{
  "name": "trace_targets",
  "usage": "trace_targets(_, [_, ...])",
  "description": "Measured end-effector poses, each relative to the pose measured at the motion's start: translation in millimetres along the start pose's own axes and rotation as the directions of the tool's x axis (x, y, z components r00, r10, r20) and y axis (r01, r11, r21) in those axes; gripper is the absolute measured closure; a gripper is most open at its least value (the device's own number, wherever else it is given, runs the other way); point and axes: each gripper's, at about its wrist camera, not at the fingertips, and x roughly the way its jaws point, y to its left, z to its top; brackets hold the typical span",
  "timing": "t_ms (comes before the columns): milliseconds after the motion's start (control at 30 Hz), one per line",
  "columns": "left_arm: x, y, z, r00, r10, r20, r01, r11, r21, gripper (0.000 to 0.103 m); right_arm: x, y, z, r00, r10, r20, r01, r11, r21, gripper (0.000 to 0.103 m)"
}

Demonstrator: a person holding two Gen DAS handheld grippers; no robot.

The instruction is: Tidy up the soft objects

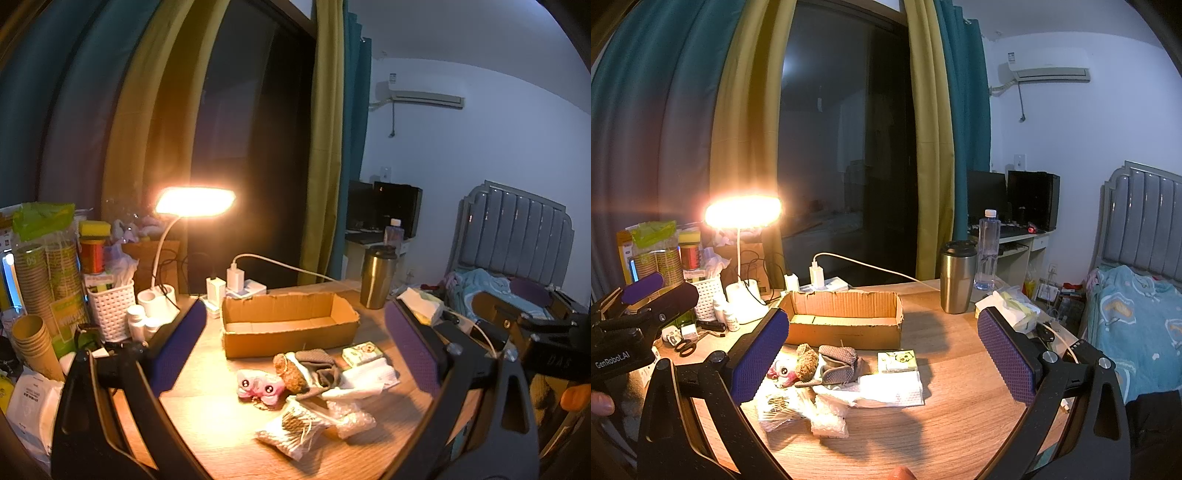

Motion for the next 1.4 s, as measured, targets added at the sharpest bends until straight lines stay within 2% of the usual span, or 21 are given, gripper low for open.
trace_targets(300, [12,0,-5,1.000,-0.005,-0.023,0.005,1.000,0.006,0.005,1,2,-2,1.000,0.001,-0.008,-0.002,1.000,-0.006,0.000])
trace_targets(433, [31,6,-15,0.997,0.017,-0.079,-0.016,1.000,0.009,0.005,10,-1,-6,1.000,0.000,-0.019,-0.001,1.000,-0.008,0.000])
trace_targets(567, [53,16,-35,0.985,0.044,-0.167,-0.044,0.999,0.004,0.005,28,-9,-16,0.998,-0.013,-0.060,0.013,1.000,-0.005,0.000])
trace_targets(800, [88,23,-79,0.949,0.050,-0.313,-0.048,0.999,0.015,0.005,62,-25,-43,0.986,-0.030,-0.166,0.033,0.999,0.016,0.000])
trace_targets(1100, [121,20,-114,0.893,0.014,-0.449,-0.017,1.000,-0.004,0.005,101,-30,-78,0.953,-0.006,-0.302,0.018,0.999,0.038,0.000])
trace_targets(1267, [137,18,-124,0.863,0.018,-0.505,-0.013,1.000,0.013,0.005,118,-27,-84,0.940,0.039,-0.338,-0.021,0.998,0.059,0.000])
trace_targets(1400, [147,14,-134,0.831,0.026,-0.556,0.000,0.999,0.047,0.005,131,-17,-84,0.926,0.117,-0.358,-0.096,0.992,0.076,0.000])
